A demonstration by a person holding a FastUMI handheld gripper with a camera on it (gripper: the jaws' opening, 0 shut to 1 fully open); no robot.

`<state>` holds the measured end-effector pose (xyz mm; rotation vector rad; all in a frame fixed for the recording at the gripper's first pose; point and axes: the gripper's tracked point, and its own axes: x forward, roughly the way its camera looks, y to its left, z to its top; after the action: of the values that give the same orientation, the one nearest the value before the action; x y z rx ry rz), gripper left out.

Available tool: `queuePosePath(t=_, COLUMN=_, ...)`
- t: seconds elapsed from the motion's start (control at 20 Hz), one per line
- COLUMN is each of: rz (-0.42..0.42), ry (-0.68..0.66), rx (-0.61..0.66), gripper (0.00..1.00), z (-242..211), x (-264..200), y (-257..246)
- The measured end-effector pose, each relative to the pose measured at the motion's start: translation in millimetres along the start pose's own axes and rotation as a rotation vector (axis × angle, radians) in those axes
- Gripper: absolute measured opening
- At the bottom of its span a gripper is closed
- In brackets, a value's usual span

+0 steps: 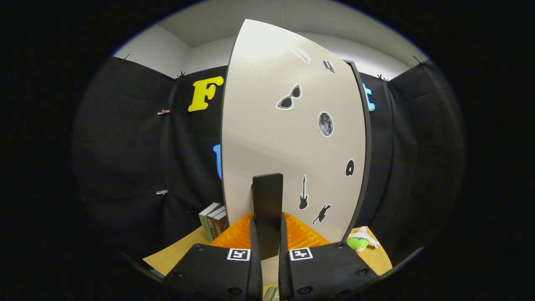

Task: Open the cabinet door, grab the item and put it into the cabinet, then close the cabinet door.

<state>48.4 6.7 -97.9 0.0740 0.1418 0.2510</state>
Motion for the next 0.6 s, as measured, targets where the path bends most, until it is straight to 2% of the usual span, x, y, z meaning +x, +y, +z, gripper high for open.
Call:
queuePosePath(t=0.25, rz=0.082, ry=0.002, rx=0.034, gripper=0.19, z=1, x=-25, y=-21)
queuePosePath(t=0.6, rz=0.087, ry=0.008, rx=0.005, gripper=0.19, z=0, x=-47, y=-54)
